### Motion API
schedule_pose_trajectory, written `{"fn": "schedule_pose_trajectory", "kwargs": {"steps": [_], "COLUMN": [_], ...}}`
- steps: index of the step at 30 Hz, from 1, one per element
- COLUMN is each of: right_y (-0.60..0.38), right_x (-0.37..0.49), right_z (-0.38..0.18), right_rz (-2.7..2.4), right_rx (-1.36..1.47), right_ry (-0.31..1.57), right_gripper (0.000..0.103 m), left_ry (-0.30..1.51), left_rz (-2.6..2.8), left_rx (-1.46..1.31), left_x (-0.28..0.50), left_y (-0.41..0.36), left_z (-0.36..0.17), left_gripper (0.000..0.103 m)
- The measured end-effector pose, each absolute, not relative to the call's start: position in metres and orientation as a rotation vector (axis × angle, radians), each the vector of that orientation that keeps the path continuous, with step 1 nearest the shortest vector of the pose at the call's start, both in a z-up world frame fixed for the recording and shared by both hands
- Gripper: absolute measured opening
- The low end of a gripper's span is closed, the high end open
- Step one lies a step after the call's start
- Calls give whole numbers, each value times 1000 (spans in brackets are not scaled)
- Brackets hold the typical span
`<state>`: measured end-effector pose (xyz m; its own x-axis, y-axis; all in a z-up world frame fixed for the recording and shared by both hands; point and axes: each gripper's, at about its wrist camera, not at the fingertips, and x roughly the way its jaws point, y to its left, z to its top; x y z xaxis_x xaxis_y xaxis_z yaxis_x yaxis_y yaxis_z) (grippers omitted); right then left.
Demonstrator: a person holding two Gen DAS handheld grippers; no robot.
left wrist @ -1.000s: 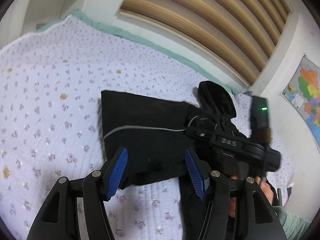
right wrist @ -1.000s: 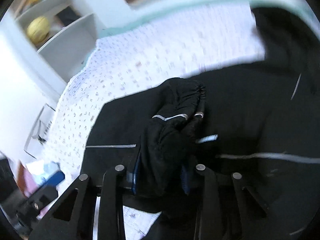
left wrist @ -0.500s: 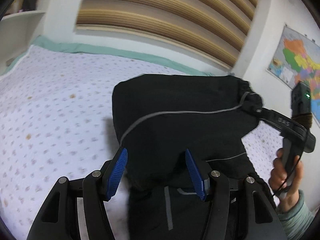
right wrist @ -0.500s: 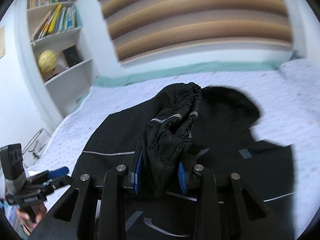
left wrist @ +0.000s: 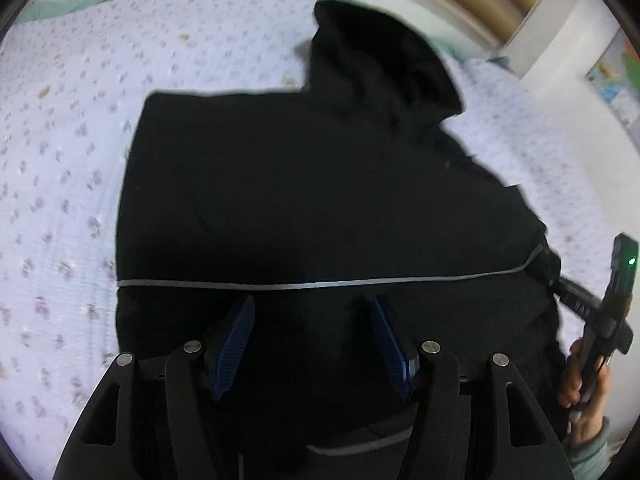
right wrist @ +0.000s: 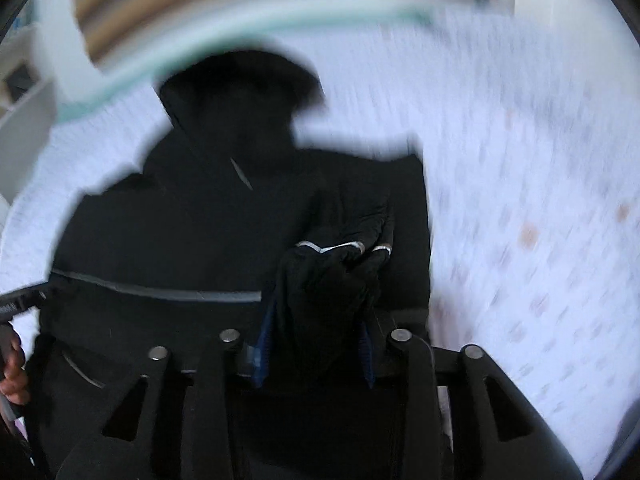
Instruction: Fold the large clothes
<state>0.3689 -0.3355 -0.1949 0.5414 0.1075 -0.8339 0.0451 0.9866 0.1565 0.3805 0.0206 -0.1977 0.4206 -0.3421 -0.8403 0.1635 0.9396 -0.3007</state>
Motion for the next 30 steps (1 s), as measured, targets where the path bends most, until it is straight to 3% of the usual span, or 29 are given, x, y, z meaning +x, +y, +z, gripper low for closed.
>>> {"fn": "schedule_pose_trajectory", "kwargs": {"steps": [2,7,12,16,21,24,30], "right_y": [-339,-342,-342,-307,-278,-288,-293], "right_x": [366,361,338,359,416,429,414], "right_z": [-217,-198,-131,-116,-178,-222,-199], "right_rz": [56,63,51,53,23,6,36], "right_rx": [180,161,176,68,-3,18,34], "right_ry": [994,1005,812,794,976,1033,1033], "right_gripper": [43,49,80,80,70,71,67], "left_ry": [1086,1067,935,965,1039,1017,1001], "left_rz": [-308,-314,-408,-352,-282,-274,-276], "left_rx": [-157,-122,-272,-247,-214,-175,-122], "left_x": [379,370,362,385,407,406,394], "left_y": [16,14,30,21,22,15,9], "left_z": [-199,-176,-130,-146,-207,-208,-187], "left_gripper": [61,62,62,62,62,62,62]}}
